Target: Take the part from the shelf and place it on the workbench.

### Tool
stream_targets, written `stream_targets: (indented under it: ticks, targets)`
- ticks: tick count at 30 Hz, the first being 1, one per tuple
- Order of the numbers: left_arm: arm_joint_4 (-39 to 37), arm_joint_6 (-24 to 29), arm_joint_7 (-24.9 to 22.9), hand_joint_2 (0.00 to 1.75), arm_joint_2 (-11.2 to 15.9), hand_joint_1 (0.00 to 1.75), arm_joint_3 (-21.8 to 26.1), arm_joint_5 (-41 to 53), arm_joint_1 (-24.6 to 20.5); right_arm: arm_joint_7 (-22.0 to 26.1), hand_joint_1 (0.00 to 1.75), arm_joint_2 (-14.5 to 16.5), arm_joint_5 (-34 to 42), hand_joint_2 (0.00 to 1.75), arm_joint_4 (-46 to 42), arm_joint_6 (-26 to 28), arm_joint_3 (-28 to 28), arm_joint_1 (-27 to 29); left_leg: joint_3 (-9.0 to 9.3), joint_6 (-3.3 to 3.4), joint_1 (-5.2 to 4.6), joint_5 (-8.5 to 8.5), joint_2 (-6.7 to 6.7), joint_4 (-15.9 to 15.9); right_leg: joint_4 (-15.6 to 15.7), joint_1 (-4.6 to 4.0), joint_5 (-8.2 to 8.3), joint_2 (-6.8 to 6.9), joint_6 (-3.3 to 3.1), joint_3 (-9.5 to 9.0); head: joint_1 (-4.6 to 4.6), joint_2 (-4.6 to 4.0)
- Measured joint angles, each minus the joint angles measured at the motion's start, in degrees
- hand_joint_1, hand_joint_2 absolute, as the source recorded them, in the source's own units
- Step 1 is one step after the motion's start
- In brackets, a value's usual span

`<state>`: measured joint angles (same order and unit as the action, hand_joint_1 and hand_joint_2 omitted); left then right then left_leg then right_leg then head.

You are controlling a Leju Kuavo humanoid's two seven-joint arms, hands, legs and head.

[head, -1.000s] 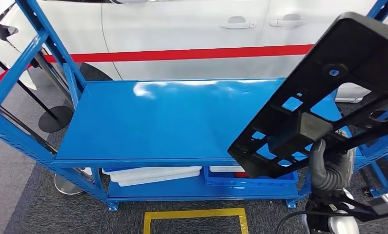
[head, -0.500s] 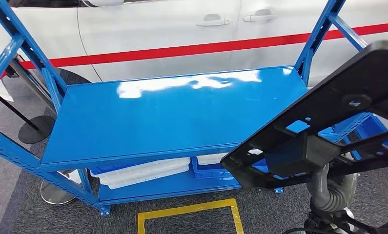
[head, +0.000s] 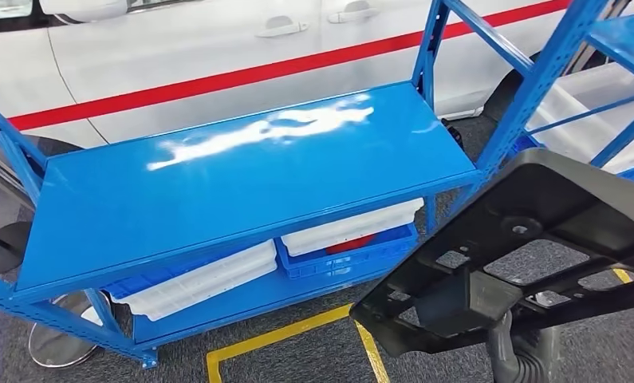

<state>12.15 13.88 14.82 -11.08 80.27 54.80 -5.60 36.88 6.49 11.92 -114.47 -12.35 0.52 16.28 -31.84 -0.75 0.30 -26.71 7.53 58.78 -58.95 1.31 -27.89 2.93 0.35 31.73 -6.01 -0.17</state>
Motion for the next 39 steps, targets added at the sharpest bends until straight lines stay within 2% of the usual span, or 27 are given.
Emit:
stream_targets:
  ticks: [2, 3, 4, 5, 6, 7, 8, 11, 13, 15, 16, 17, 19, 20, 21, 22, 23, 25, 27, 28, 30, 31, 32, 34, 36, 37, 39]
  targets:
    - [0.00, 0.03, -0.02, 0.00, 0.01, 0.00, 0.05, -0.04, 0.07, 0.04, 1.75, 0.21, -0.01, 1.75, -0.08, -0.01, -0.22, 0.14, -1.07, -0.63, 0.28, -3.01, -3.12, 2.83, 0.17, 0.09, 1.05, -1.34, -1.04, 0.99, 0.01, 0.00]
    - [0.00, 0.16, 0.03, 0.00, 0.03, 0.00, 0.11, -0.16, 0.17, 0.06, 1.75, 0.34, -0.01, 1.75, -0.09, -0.03, -0.40, 0.15, -2.08, -0.76, 0.38, -5.62, -5.19, 5.90, 0.19, 0.01, 1.56, -2.01, -1.42, 1.60, 0.01, 0.00]
    - [0.00, 0.37, 0.12, 0.00, 0.04, 0.00, 0.23, -0.40, 0.26, 0.07, 1.75, 0.43, -0.03, 1.75, -0.07, -0.07, -0.61, 0.13, -3.21, -0.70, 0.38, -8.28, -6.49, 9.61, 0.17, -0.16, 2.05, -2.75, -1.73, 2.27, 0.01, 0.00]
    - [0.00, 0.70, 0.30, 0.00, 0.06, 0.00, 0.44, -0.77, 0.32, 0.08, 1.75, 0.50, -0.16, 1.75, 0.02, -0.07, -0.90, 0.12, -4.13, -0.60, 0.35, -10.20, -6.98, 13.05, 0.15, -0.37, 2.55, -3.54, -1.90, 2.92, 0.00, 0.00]
    - [0.00, 1.18, 0.50, 0.00, 0.08, 0.00, 0.71, -1.27, 0.31, 0.10, 1.75, 0.52, -0.38, 1.75, 0.20, -0.03, -1.26, 0.06, -4.40, -0.41, 0.31, -11.01, -7.14, 15.09, 0.12, -0.59, 3.04, -4.35, -1.99, 3.54, 0.00, 0.00]
    - [0.00, 1.81, 0.67, 0.00, 0.10, 0.00, 1.05, -1.91, 0.26, 0.15, 1.75, 0.52, -0.65, 1.75, 0.50, 0.06, -1.82, -0.11, -3.71, -0.14, 0.28, -10.67, -7.20, 15.06, 0.09, -0.79, 3.54, -5.20, -2.02, 4.13, 0.00, 0.00]
    - [0.00, 2.65, 0.79, 0.00, 0.15, 0.00, 1.47, -2.66, 0.15, 0.25, 1.75, 0.52, -0.95, 1.75, 1.02, 0.25, -2.62, -0.51, -1.86, 0.25, 0.18, -9.31, -7.43, 12.64, 0.06, -0.96, 4.08, -6.13, -2.01, 4.69, 0.00, 0.00]
    - [0.03, 6.32, 0.95, 0.00, 0.55, 0.00, 3.16, -5.39, -0.46, 0.55, 1.75, 0.52, -1.33, 1.75, 3.77, 0.87, -6.05, -2.76, 5.36, 1.58, -0.27, -5.29, -10.38, 0.63, 0.09, -1.14, 5.67, -8.53, -1.65, 5.92, 0.00, 0.00]
    - [0.07, 9.58, 1.11, 0.00, 0.66, 0.00, 4.45, -6.98, -0.87, 0.63, 1.75, 0.51, -1.02, 1.75, 6.28, 0.79, -8.60, -4.57, 6.55, 1.63, -0.58, -4.68, -11.50, -2.18, 0.28, -0.88, 6.73, -9.64, -1.01, 6.28, 0.01, 0.00]
    - [0.07, 13.54, 1.15, 0.00, 0.33, 0.00, 5.56, -8.10, -1.30, 0.68, 1.75, 0.47, -0.11, 1.75, 9.00, 0.43, -10.99, -6.41, 6.20, 1.77, -0.61, -3.52, -10.37, -2.65, 0.73, -0.72, 7.73, -10.46, -0.27, 6.52, 0.01, -0.01]
    - [0.07, 15.47, 1.12, 0.00, 0.13, 0.00, 6.00, -8.42, -1.54, 0.73, 1.75, 0.45, 0.52, 1.75, 10.34, 0.24, -12.01, -7.36, 5.99, 2.07, -0.51, -2.79, -9.63, -3.09, 0.53, -0.81, 7.34, -9.64, -0.02, 6.85, 0.02, -0.01]
    - [0.07, 17.09, 1.03, 0.00, -0.11, 0.00, 6.37, -8.57, -1.69, 0.75, 1.75, 0.42, 1.11, 1.75, 11.69, 0.09, -12.95, -8.33, 5.67, 2.44, -0.38, -2.00, -8.77, -3.58, -0.57, -0.90, 5.91, -8.22, 0.24, 7.43, 0.06, 0.00]
    - [0.07, 19.27, 0.79, 0.00, -0.57, 0.00, 6.91, -8.67, -1.71, 0.82, 1.75, 0.40, 2.16, 1.75, 14.36, -0.06, -14.66, -10.29, 4.57, 2.84, -0.36, -0.75, -7.07, -3.98, -6.24, -0.81, 0.54, -4.71, 0.81, 9.40, 0.13, 0.00]
    - [0.07, 19.91, 0.64, 0.00, -0.74, 0.00, 7.13, -8.78, -1.65, 0.84, 1.75, 0.39, 2.53, 1.75, 15.59, -0.03, -15.40, -11.06, 3.93, 2.87, -0.39, -0.33, -6.14, -3.89, -9.99, -0.57, -1.80, -3.88, 1.20, 10.40, 0.15, 0.00]
    - [0.07, 20.44, 0.52, 0.00, -0.89, 0.00, 7.37, -8.92, -1.62, 0.89, 1.75, 0.39, 2.87, 1.75, 16.70, 0.07, -16.02, -11.61, 3.25, 2.72, -0.37, 0.05, -5.23, -3.75, -13.14, -0.27, -2.95, -3.46, 1.59, 10.97, 0.15, 0.00]
    - [0.07, 20.86, 0.45, 0.00, -1.00, 0.00, 7.61, -9.10, -1.62, 0.99, 1.75, 0.39, 3.22, 1.75, 17.69, 0.24, -16.53, -11.94, 2.58, 2.57, -0.31, 0.38, -4.34, -3.58, -14.79, 0.07, -2.81, -3.20, 1.97, 10.74, 0.15, 0.00]
    - [0.07, 21.22, 0.44, 0.00, -1.07, 0.00, 7.84, -9.40, -1.64, 1.13, 1.75, 0.38, 3.59, 1.75, 18.57, 0.44, -16.97, -12.16, 1.92, 2.36, -0.22, 0.65, -3.50, -3.33, -14.37, 0.40, -1.75, -2.88, 2.32, 9.46, 0.15, 0.00]
    - [0.08, 21.70, 0.73, 0.00, -1.16, 0.00, 8.15, -10.30, -1.68, 1.54, 1.75, 0.36, 4.43, 1.75, 19.97, 0.84, -17.75, -12.58, 0.78, 1.83, -0.08, 0.95, -2.03, -2.50, -7.96, 0.93, 0.21, -0.93, 2.90, 4.09, 0.15, 0.00]
    - [0.13, 21.91, 1.22, 0.00, -1.10, 0.00, 8.34, -11.58, -1.68, 1.92, 1.75, 0.35, 5.15, 1.75, 21.05, 1.07, -18.52, -13.21, 0.00, 1.10, -0.12, 0.99, -0.83, -1.55, -1.51, 0.55, 0.08, 1.41, 2.34, -0.24, 0.08, 0.00]
    - [0.16, 21.99, 1.36, 0.00, -1.06, 0.00, 8.40, -12.20, -1.71, 2.08, 1.75, 0.35, 5.49, 1.75, 21.57, 1.13, -18.89, -13.49, -0.17, 0.68, -0.18, 1.06, -0.27, -1.26, -0.12, 0.23, -0.38, 1.87, 1.65, -0.87, 0.01, 0.00]
    - [0.17, 22.27, 1.26, 0.00, -1.01, 0.00, 8.49, -13.25, -1.76, 2.31, 1.75, 0.35, 6.16, 1.75, 22.56, 1.20, -19.65, -13.92, -0.22, -0.15, -0.02, 1.25, 0.72, -1.05, 0.35, -0.20, -0.09, 0.80, 0.03, -0.40, -0.12, 0.00]
    - [0.18, 22.49, 1.09, 0.00, -0.93, 0.00, 8.50, -13.69, -1.79, 2.37, 1.75, 0.37, 6.44, 1.75, 23.02, 1.20, -20.09, -14.14, -0.43, -0.57, 0.17, 0.81, 0.08, -0.70, 0.49, -0.24, 0.29, 0.17, -0.64, -0.06, -0.12, 0.00]
    - [0.19, 22.74, 0.91, 0.00, -0.86, 0.00, 8.52, -14.05, -1.77, 2.38, 1.75, 0.40, 6.63, 1.75, 23.45, 1.19, -20.64, -14.44, -0.87, -0.88, 0.38, -0.50, -1.39, 0.46, 0.64, -0.25, 0.79, -0.49, -1.25, 0.35, -0.12, 0.00]
    - [0.20, 23.26, 0.65, 0.00, -0.72, 0.00, 8.61, -14.58, -1.60, 2.41, 1.75, 0.52, 6.86, 1.75, 24.22, 1.20, -21.91, -15.10, -2.68, -1.13, 0.57, -5.21, -5.35, 5.87, 0.74, -0.36, 1.80, -1.92, -2.15, 1.44, -0.12, 0.00]
    - [0.20, 23.67, 0.56, 0.00, -0.70, 0.00, 8.75, -14.97, -1.42, 2.44, 1.75, 0.59, 7.14, 1.75, 25.06, 1.29, -23.02, -15.58, -4.44, -0.95, 0.52, -9.12, -6.96, 12.42, 0.64, -0.80, 2.71, -3.61, -2.60, 2.64, -0.11, 0.00]
    - [0.20, 23.80, 0.57, 0.00, -0.68, 0.00, 8.81, -15.09, -1.40, 2.46, 1.75, 0.59, 7.33, 1.75, 25.55, 1.35, -23.46, -15.69, -4.36, -0.73, 0.46, -9.45, -7.14, 13.69, 0.54, -1.03, 3.15, -4.51, -2.67, 3.23, -0.11, 0.00]
    - [0.20, 23.91, 0.66, 0.00, -0.63, 0.00, 8.87, -15.19, -1.44, 2.50, 1.75, 0.59, 7.57, 1.75, 26.42, 1.46, -24.03, -15.80, -1.28, -0.01, 0.27, -7.02, -7.61, 9.77, 0.36, -1.36, 3.97, -6.27, -2.61, 4.24, -0.11, 0.00]
